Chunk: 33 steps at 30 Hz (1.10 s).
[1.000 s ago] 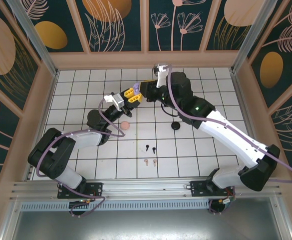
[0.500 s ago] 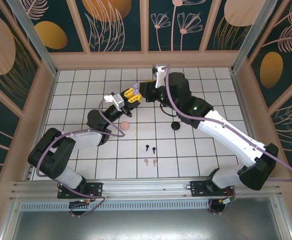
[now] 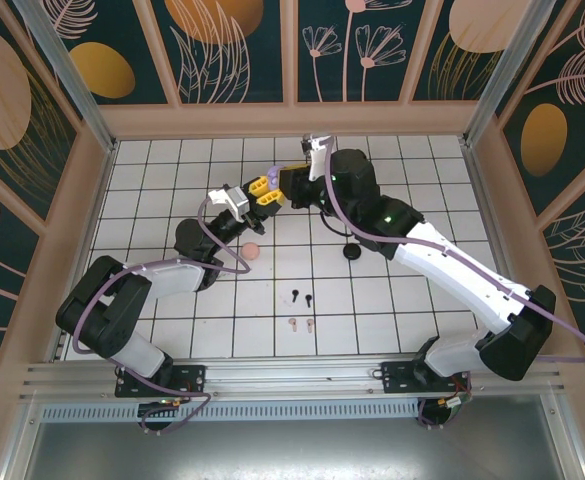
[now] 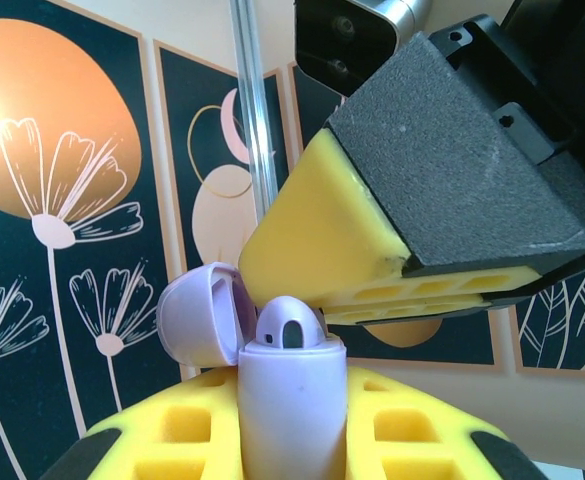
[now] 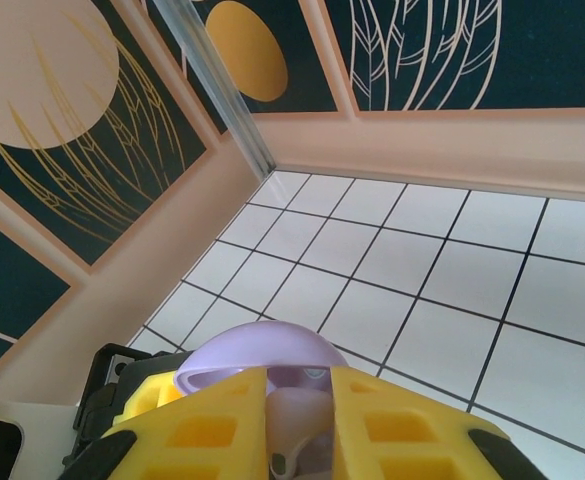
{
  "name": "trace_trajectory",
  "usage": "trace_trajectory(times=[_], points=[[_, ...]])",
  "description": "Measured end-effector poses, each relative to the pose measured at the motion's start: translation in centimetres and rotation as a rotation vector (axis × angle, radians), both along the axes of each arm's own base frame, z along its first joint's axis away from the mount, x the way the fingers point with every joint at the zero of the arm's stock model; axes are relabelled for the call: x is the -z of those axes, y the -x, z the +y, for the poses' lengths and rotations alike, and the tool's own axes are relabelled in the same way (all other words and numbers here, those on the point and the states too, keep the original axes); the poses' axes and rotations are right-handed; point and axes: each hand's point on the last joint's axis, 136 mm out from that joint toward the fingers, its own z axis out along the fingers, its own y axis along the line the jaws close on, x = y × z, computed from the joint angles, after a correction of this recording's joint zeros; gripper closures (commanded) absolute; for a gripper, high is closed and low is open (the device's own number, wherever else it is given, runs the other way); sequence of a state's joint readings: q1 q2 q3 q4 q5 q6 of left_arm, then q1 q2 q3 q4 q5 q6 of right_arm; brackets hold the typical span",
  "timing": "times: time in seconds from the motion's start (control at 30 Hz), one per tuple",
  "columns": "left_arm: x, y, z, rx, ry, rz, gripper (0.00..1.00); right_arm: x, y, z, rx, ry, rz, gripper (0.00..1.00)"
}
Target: Insert wireless bluetooth earbuds into charging case
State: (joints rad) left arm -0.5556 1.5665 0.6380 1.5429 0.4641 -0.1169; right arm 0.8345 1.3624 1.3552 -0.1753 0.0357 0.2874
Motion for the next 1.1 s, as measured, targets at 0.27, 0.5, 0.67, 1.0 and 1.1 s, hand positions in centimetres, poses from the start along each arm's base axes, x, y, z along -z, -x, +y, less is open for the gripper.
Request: trace_trajectory(times=[0.27,0.5,0.67,1.0,1.1], points=[[0.0,0.0,0.0,0.003,0.003,0.005,1.0,0.0,0.1,0.1,-0.011,0.029,-0.031,0.7],[0.0,0.1,0.0,0.008,0.008,0.011,1.0,-0.3,-0.4,-0.3,0.032,0.037,-0.026,0.38],[0.1,0.0,-0.1,0.012,0.012,0.015,1.0,-1.5,-0.5,-0.5,0.044,0.005,-0.018,0.31],[0.6,-0.2,-0.2,0.017,0.014,0.028,1.0,-4.6,-1.6,-3.2,0.101,-0.072,-0.003,0.37],[0.9,-0.3,-0.3,0.018,0.009,0.035,1.0,-5.2,-2.8,-4.4,0.122,-0.072,0.025,0.52]])
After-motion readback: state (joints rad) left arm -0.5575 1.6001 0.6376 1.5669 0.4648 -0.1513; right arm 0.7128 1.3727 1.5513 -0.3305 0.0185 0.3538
